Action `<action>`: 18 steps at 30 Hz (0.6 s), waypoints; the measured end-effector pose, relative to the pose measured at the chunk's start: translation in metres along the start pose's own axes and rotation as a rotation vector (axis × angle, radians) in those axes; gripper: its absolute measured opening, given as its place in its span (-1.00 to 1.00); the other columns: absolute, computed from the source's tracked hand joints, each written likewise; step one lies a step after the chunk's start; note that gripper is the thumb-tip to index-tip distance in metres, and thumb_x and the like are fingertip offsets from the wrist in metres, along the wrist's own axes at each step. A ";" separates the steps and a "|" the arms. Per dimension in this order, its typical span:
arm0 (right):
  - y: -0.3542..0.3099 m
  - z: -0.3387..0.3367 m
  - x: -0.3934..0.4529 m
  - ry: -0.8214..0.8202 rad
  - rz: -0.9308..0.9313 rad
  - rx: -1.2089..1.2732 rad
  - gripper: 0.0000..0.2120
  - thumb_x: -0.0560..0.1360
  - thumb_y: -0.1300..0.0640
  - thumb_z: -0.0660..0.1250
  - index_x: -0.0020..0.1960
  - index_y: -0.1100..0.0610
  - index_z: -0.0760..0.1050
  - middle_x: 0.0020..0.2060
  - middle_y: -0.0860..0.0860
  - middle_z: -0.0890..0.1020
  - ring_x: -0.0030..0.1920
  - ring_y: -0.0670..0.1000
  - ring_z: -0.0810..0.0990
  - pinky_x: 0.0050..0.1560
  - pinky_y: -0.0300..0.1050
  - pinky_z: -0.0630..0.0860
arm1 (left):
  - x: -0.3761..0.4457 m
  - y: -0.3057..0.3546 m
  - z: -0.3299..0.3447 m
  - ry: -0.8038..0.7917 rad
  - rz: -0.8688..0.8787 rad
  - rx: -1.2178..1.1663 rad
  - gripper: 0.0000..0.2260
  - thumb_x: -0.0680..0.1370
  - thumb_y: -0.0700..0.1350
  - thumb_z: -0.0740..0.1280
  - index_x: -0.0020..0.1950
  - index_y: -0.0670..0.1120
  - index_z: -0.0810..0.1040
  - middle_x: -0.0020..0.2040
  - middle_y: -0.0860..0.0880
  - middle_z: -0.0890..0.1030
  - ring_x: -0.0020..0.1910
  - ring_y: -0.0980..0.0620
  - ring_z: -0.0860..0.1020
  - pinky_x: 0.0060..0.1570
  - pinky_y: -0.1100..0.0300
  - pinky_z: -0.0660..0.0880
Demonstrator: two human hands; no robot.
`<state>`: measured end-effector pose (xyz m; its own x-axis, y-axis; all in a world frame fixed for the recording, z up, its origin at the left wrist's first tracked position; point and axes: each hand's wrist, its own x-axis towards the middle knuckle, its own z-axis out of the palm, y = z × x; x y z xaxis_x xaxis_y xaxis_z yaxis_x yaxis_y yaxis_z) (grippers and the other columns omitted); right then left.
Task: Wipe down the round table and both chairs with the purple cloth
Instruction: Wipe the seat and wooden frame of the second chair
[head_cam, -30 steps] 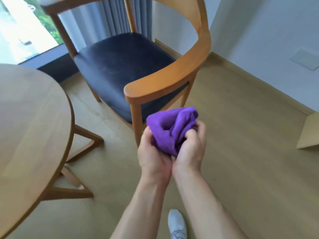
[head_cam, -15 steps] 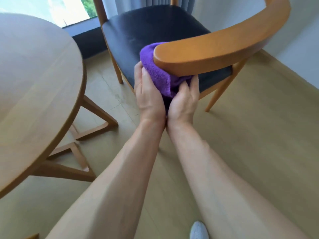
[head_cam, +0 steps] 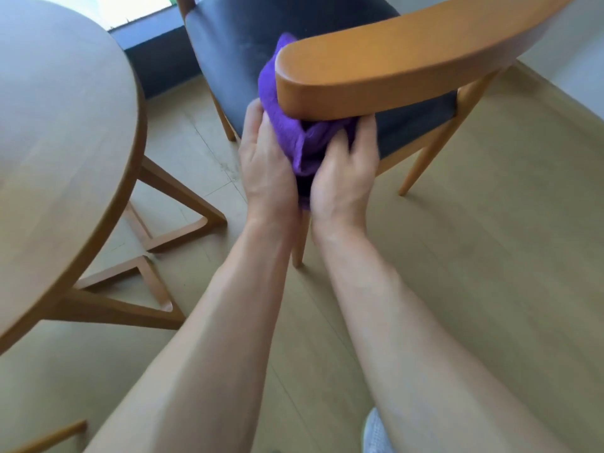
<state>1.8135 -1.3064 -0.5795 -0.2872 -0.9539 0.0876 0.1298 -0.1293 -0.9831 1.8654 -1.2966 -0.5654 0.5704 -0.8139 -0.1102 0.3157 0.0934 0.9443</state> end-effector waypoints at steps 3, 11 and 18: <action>0.018 -0.011 -0.013 -0.091 0.237 -0.192 -0.71 0.57 0.30 0.09 0.16 0.12 0.52 0.01 -0.05 0.64 0.04 -0.04 0.55 0.09 -0.21 0.41 | -0.011 -0.019 -0.007 0.074 -0.170 0.111 -0.83 0.64 -0.23 0.25 0.14 -0.30 0.52 -0.04 -0.22 0.60 -0.06 -0.12 0.60 0.03 0.03 0.56; -0.043 -0.030 -0.041 0.175 0.304 0.133 -0.84 0.56 0.11 0.23 0.02 -0.09 0.56 0.02 -0.01 0.68 0.13 0.09 0.62 0.24 0.19 0.52 | -0.045 0.036 0.004 0.279 0.055 -0.205 -0.88 0.70 -0.16 0.15 0.02 -0.08 0.46 0.02 -0.16 0.53 0.00 -0.07 0.52 0.25 -0.11 0.48; -0.117 -0.021 -0.034 0.396 0.440 0.192 -0.77 0.61 -0.01 0.26 0.22 0.05 0.46 0.06 0.00 0.64 0.07 0.02 0.65 0.11 0.03 0.62 | -0.040 0.116 0.045 0.082 0.837 0.772 -0.86 0.64 -0.10 0.23 0.08 -0.14 0.51 -0.01 -0.02 0.43 -0.06 0.24 0.40 0.05 0.33 0.36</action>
<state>1.7879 -1.2529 -0.4706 -0.4938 -0.7606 -0.4214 0.4734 0.1714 -0.8640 1.8450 -1.2791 -0.4379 0.4394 -0.6197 0.6503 -0.7211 0.1884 0.6667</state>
